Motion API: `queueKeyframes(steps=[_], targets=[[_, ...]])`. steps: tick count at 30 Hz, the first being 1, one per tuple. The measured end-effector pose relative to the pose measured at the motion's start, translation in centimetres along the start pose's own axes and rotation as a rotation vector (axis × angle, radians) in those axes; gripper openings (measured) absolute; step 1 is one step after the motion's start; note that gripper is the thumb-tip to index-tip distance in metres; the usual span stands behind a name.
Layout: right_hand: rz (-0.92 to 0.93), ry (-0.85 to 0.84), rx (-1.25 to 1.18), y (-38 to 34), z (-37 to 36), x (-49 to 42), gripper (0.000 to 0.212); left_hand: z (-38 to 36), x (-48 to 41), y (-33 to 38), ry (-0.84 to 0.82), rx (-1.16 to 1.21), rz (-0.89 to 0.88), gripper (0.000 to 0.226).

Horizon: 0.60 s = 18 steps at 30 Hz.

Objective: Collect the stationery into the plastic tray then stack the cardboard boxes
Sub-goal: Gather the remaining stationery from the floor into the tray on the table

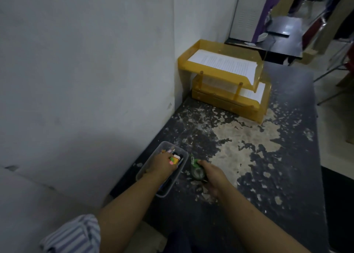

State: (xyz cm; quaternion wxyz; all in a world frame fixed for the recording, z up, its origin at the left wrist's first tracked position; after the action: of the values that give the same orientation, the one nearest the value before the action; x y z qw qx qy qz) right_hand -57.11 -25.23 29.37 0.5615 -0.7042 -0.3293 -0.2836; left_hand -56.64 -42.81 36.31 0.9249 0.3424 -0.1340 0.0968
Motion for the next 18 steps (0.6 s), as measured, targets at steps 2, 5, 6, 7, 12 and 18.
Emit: queueKeyframes(steps=[2,5,6,7,12,18], targets=[[-0.004,-0.013,-0.005,-0.3,-0.1,-0.4,0.021,-0.1,-0.7,0.0,0.022,0.003,0.022,0.053],[0.006,-0.013,0.008,-0.5,0.0,-0.9,0.019,-0.5,-1.3,-0.2,0.078,0.066,0.044,0.05],[0.008,-0.016,0.015,-0.6,0.1,-1.2,0.019,-0.6,-1.4,-0.3,0.103,0.083,0.046,0.046],[0.011,-0.022,0.019,-0.6,0.1,-1.3,0.019,-0.7,-1.3,-0.3,0.126,0.086,0.04,0.042],[0.01,-0.062,0.003,-0.9,-0.2,-1.6,0.018,-0.3,0.1,-1.3,0.262,0.156,0.015,0.027],[-0.02,-0.049,0.017,-0.4,-0.4,-1.7,0.023,-0.1,2.5,-2.3,0.304,0.125,-0.018,0.025]])
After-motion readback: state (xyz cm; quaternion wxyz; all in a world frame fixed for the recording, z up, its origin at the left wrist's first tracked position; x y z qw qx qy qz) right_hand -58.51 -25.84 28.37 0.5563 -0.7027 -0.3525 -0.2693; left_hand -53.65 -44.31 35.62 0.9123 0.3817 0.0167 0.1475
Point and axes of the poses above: each hand's wrist, its own x-axis away from the middle knuckle, its own z-axis out of the back of the hand, y = z × x, the point moved 9 cm from there along -x, towards the middle knuckle, and after that the axes turned 10 degrees about -z, right-handed, at the moved point
